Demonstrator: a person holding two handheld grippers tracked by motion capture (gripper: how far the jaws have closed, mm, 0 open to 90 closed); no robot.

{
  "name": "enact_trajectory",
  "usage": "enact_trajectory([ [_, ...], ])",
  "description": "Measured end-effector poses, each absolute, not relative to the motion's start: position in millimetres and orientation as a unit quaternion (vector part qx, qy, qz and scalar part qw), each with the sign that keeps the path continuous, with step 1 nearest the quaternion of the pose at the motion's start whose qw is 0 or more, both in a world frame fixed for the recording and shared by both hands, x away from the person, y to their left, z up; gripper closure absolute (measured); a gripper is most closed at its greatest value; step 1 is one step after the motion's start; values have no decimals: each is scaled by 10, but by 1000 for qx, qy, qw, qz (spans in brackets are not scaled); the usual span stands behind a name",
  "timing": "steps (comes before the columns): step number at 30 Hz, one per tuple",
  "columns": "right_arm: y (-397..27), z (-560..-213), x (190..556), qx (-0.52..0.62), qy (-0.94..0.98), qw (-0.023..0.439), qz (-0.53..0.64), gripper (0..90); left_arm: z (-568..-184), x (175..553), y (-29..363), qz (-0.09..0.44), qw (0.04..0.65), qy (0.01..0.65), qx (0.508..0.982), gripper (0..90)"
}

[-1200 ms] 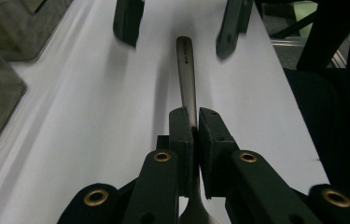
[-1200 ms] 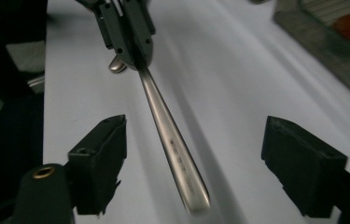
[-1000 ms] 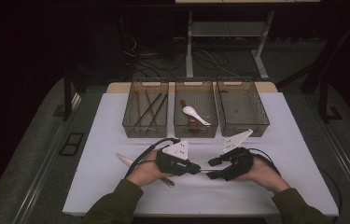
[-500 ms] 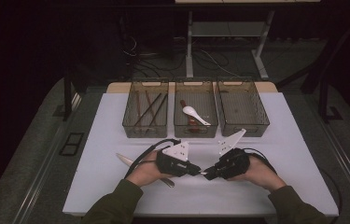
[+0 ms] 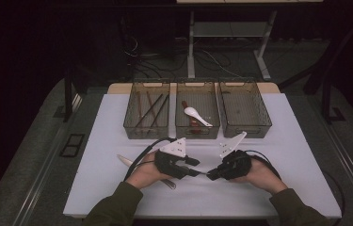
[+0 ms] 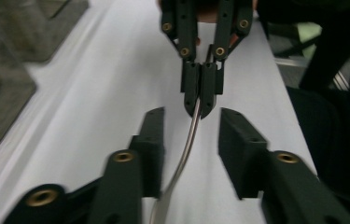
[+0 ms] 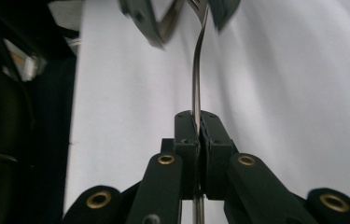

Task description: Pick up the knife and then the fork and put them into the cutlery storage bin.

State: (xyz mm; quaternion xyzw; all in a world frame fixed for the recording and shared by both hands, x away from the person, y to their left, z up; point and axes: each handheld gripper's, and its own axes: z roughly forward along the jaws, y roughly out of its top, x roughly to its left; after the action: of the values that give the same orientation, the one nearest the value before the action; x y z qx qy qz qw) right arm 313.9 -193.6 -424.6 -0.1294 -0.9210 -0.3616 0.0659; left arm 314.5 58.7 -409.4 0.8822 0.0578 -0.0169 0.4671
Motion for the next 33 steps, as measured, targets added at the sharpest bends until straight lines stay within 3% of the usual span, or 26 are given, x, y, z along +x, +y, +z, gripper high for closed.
enact_trajectory([
  [18, -2328, -4167, 3234, -225, -902, 1, -367, 868, -4194, 2936, 1166, 58, 455, 190, 868, 253],
  [31, -2555, -3972, 3322, -267, -875, -37, -402, 867, -4365, 2721, 1521, 81, 461, 273, 840, 4],
  [33, -2585, -3918, 3344, -274, -870, -41, -407, 868, -4365, 2735, 1558, 80, 466, 281, 835, 0],
])
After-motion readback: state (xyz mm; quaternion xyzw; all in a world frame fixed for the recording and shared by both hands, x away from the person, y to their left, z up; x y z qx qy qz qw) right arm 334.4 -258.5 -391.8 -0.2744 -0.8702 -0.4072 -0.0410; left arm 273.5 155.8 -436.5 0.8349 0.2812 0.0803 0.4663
